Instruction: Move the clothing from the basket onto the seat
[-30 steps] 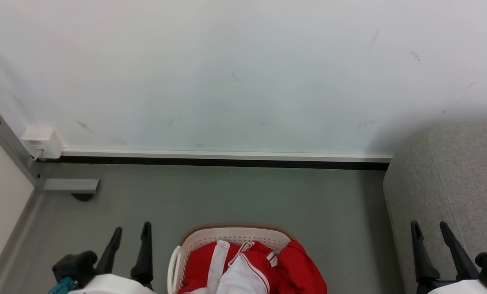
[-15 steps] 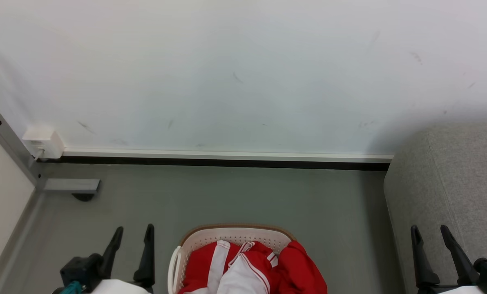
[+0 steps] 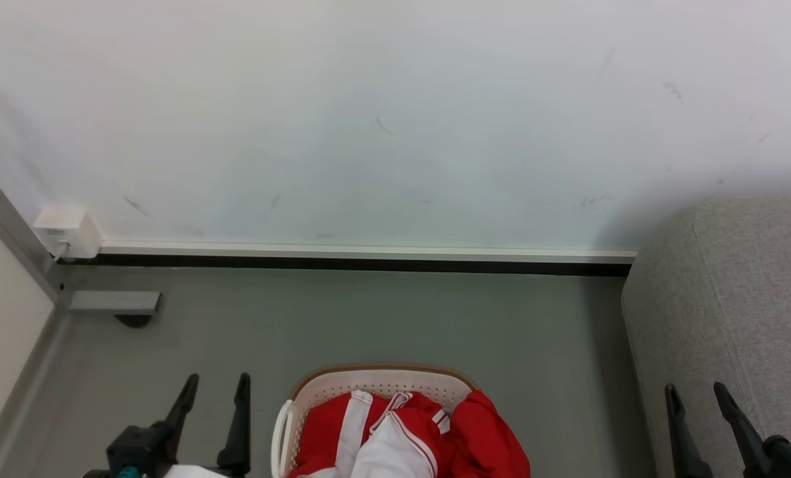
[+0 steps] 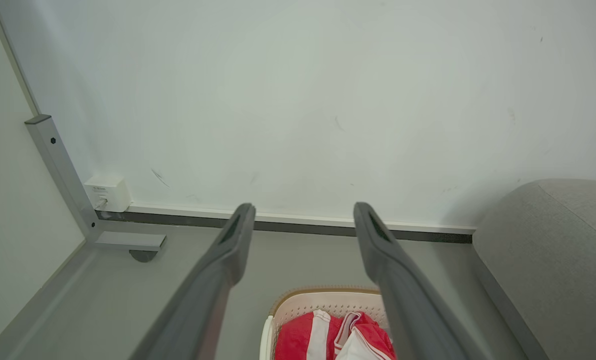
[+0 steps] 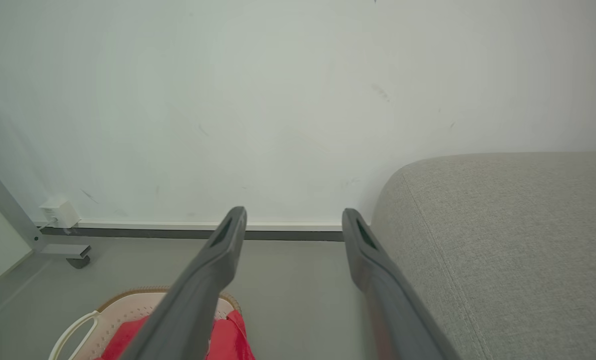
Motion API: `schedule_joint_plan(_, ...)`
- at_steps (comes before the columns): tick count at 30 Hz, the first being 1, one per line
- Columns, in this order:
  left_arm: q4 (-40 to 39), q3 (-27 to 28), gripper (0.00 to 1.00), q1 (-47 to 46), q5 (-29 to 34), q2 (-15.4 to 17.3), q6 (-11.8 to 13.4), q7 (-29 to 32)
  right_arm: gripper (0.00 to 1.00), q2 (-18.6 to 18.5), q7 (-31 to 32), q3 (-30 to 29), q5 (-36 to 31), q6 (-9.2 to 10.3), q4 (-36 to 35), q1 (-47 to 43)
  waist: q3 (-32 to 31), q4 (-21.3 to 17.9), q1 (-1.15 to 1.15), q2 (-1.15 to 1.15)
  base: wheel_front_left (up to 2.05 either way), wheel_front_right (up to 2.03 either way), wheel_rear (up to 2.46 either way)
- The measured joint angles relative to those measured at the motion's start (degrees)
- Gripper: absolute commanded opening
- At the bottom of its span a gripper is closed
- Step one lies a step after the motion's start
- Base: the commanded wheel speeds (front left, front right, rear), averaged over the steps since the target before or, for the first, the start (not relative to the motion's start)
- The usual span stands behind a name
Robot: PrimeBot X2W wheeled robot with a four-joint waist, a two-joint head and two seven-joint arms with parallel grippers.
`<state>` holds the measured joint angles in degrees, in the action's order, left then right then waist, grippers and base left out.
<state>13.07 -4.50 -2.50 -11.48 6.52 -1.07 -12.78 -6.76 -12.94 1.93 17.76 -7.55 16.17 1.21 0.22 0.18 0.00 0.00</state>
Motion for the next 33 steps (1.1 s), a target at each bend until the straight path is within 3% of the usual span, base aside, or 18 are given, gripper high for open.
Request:
schedule_joint_plan(20, 1.9, 2.2, 1.0, 0.2, 8.1, -1.8, -3.1, -2.2, 1.0, -0.6, -2.1, 0.8, -4.2, 0.0, 1.8, 0.0, 0.3, 0.0, 0.0, 0.0, 0.0, 0.0, 0.0)
schedule_joint_plan(33, 3.2, 3.5, 1.0, 0.2, 8.4, -2.5, -4.5, -2.4, 1.0, -0.8, -2.1, 1.3, -3.4, 0.0, 2.4, 0.0, 0.4, -0.3, 0.0, 0.0, 0.0, 0.0, 0.0)
